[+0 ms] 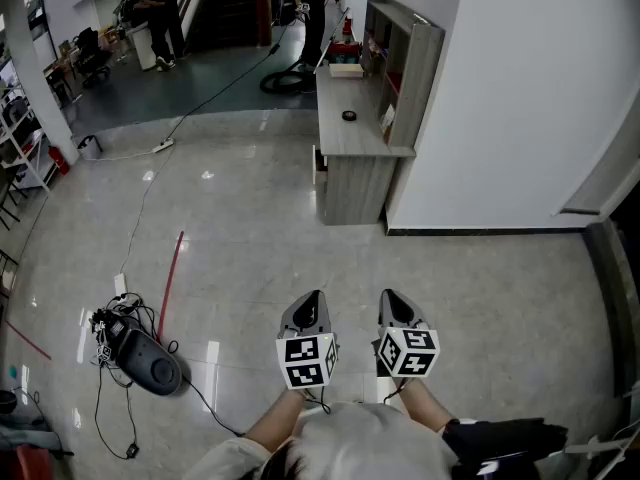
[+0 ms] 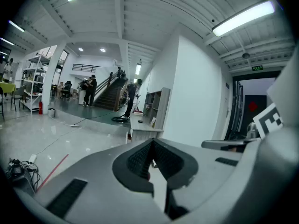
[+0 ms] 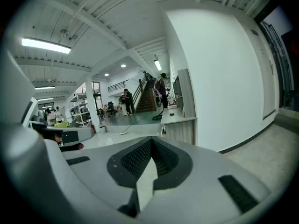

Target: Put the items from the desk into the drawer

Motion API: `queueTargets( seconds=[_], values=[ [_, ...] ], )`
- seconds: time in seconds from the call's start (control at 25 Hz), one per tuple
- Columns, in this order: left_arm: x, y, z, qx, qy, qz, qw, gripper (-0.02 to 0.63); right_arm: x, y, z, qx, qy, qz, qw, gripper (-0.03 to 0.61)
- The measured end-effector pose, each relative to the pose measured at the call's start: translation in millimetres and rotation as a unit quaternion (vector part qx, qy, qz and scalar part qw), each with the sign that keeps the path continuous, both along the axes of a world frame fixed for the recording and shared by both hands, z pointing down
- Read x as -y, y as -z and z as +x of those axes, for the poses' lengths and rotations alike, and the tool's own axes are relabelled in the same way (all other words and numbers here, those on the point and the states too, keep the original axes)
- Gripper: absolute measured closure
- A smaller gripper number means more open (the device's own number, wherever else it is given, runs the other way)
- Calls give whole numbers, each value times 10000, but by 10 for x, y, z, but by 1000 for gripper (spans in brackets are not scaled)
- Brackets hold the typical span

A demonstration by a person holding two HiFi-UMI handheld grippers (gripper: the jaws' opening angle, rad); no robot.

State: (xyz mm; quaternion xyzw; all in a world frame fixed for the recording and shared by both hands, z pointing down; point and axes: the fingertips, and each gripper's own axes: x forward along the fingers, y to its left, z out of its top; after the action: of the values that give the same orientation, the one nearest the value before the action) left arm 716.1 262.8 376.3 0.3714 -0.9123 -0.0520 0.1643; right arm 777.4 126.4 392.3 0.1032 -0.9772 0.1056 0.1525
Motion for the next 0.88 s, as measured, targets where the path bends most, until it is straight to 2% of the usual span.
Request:
queueTargets(
  seconds=[0.52,0.88],
  values=[
    [-29,-22,-32,1,-27,26,10000,611,8,-32,12,-25,-101,-57,9999,580],
    [-338,-90,-506,-22,-26,-22,10000,611,-191,-84,-400,-78,-167,-94,9998,580]
  ],
)
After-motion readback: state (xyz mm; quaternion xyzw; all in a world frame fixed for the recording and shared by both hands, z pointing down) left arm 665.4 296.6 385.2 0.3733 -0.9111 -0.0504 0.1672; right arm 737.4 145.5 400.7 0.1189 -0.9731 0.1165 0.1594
